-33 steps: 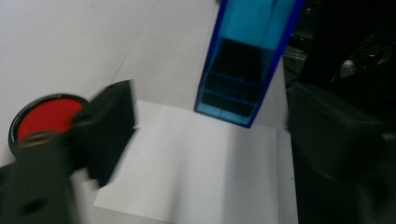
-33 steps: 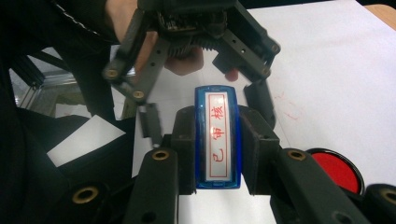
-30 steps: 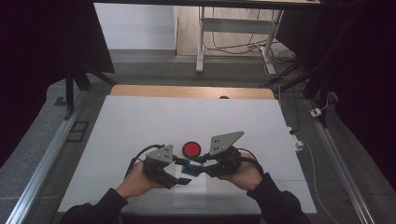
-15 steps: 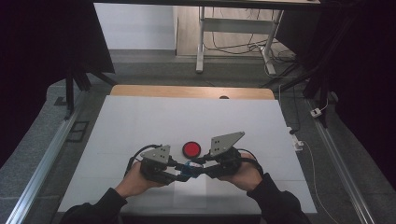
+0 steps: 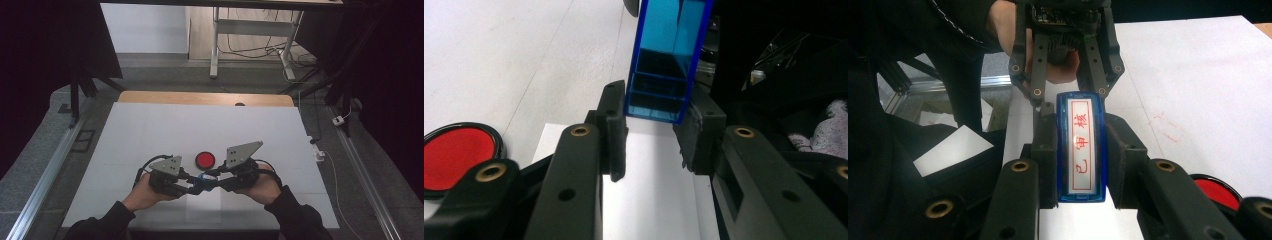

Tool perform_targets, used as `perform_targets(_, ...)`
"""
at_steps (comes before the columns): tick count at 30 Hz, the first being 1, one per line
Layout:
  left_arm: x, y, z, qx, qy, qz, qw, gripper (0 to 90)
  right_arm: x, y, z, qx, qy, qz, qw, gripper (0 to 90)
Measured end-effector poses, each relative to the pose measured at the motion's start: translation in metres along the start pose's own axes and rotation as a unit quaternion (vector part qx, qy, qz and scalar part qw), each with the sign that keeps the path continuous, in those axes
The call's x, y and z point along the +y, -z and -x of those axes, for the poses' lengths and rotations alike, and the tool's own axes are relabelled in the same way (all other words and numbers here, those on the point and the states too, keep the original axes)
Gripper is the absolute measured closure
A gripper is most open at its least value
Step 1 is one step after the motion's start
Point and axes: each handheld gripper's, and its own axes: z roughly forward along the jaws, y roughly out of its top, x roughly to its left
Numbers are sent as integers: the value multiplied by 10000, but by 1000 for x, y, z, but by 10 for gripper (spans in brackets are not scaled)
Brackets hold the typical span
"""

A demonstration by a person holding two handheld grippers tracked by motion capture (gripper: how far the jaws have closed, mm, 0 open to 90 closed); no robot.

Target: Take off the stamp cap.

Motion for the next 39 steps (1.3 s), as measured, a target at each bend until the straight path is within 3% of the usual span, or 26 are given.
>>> perform_targets(9,0,0,0,-84,-12,-29,10000,684,0,0,-1,43,67,-30,10000,705)
perform_targets(18,4,4,-1,-135,-5,-62,9999,696,-1,2,0,77,64,116,9999,706)
perform_targets(30,4,5,-6,-246,451,-119,9986,698,0,0,-5,-202,271,162,9993,708)
perform_targets(34,4,6,-5,-241,332,-102,9991,698,0,0,-5,-175,212,187,9994,709)
perform_targets(39,5,8,0,-176,-163,-90,9997,699,-1,3,-1,88,30,283,9996,708)
